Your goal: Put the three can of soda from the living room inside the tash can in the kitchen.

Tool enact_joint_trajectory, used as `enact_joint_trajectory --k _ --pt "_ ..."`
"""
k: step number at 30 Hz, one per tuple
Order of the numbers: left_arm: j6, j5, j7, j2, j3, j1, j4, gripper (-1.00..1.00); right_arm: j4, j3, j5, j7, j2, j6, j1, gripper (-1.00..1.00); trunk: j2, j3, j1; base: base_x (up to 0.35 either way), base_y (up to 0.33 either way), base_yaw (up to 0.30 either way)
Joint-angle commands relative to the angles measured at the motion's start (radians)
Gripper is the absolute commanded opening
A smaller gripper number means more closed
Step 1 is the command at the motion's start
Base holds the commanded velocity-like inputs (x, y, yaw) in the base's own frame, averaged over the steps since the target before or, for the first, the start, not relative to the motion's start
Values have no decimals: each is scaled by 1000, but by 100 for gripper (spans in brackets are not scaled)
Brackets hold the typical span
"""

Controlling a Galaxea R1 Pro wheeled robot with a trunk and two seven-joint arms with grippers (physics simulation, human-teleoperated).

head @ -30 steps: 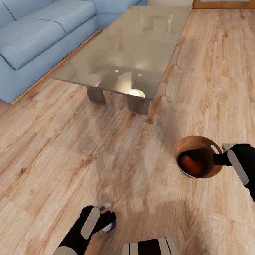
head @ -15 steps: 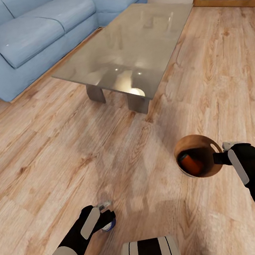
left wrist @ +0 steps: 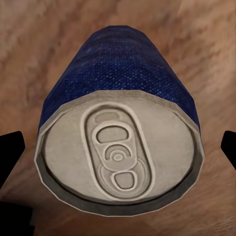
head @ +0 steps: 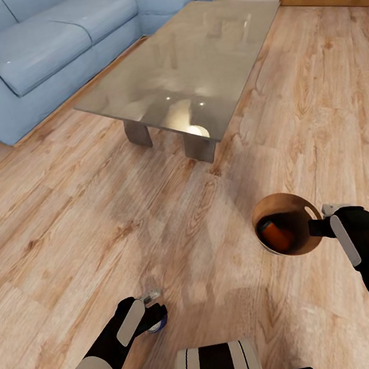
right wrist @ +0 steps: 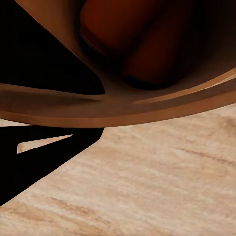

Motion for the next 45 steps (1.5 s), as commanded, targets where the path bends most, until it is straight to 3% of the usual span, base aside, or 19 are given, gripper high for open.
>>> enact_joint_trajectory --k 1,12,13,22,27,34,42,45 --pt "0 0 0 0 0 0 0 100 129 -1 -10 6 0 0 0 -100 0 0 115 0 0 0" --pt "-2 0 0 0 0 0 1 100 129 -1 -11 6 0 0 0 -100 0 0 115 0 0 0" --pt "-3 0 0 0 0 0 1 -100 129 -1 -11 6 0 0 0 -100 0 0 115 0 0 0" --pt "-35 0 -1 1 -1 1 2 -100 129 -1 -12 6 0 0 0 -100 0 0 115 0 0 0" --pt "-39 0 -1 0 -9 1 1 -100 129 -1 -12 6 0 0 0 -100 1 19 113 0 0 0" --pt "-61 0 0 -1 -62 1 0 -100 129 -1 -11 6 0 0 0 -100 3 46 110 0 0 0" --pt "-69 0 -1 -1 -69 2 -5 -100 131 -1 -10 5 0 0 0 -100 5 77 106 0 0 0" --pt "-61 1 -2 0 -69 3 -44 -100 133 -1 -9 5 0 0 0 -100 5 89 105 0 0 0"
